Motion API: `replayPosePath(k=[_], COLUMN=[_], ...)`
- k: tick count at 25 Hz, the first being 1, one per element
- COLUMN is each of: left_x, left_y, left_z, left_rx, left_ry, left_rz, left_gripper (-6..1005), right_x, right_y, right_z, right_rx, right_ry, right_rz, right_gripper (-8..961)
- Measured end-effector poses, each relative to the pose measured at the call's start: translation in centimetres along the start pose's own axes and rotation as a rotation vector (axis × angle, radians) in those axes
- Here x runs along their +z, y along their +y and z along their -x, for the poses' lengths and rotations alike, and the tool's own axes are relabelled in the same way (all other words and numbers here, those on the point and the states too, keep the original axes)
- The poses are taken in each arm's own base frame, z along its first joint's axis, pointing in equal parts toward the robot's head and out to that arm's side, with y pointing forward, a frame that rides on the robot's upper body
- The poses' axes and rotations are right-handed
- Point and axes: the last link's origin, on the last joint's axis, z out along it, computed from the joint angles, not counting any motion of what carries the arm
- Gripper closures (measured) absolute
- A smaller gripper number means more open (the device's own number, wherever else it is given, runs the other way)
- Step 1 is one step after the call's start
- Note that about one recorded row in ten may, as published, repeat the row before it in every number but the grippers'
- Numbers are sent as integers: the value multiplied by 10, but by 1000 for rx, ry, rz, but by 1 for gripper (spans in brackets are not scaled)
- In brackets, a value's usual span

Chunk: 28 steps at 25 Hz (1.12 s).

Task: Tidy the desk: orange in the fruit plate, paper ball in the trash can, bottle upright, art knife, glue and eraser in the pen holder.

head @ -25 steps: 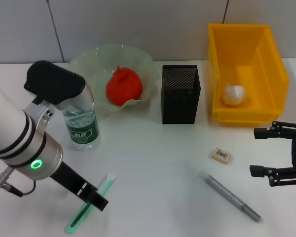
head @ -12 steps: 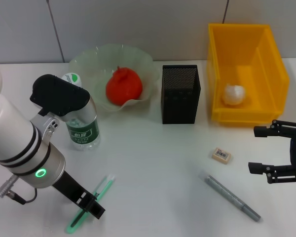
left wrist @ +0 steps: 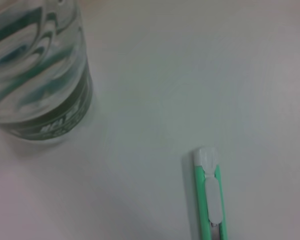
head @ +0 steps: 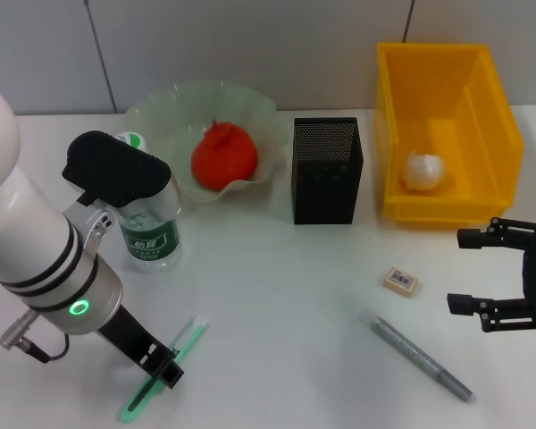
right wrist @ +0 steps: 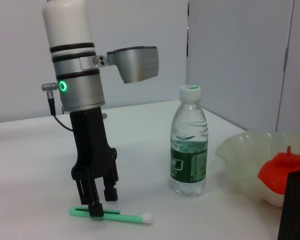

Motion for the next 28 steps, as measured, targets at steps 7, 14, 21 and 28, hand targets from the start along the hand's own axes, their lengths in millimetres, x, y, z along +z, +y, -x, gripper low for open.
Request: replayPosePath(k=[7, 14, 21, 28], left_x=[4, 6, 5, 6], left_y=[-2, -2, 0, 4], left_z=[0, -4, -7, -10], left_rx=[-6, -1, 7, 36], left_ry=[-8, -14, -1, -13], left_rz=[0, -3, 0, -12], left_gripper=[451, 476, 501, 585], right_x=[1, 1, 2, 2], right_y=[0, 0, 0, 0], right_z=[0, 0, 0, 0], right_rx=[2, 3, 4, 5], right_ry=[-2, -2, -3, -3], right_rz=[1, -1, -2, -2], right_gripper=[119, 119, 119, 120])
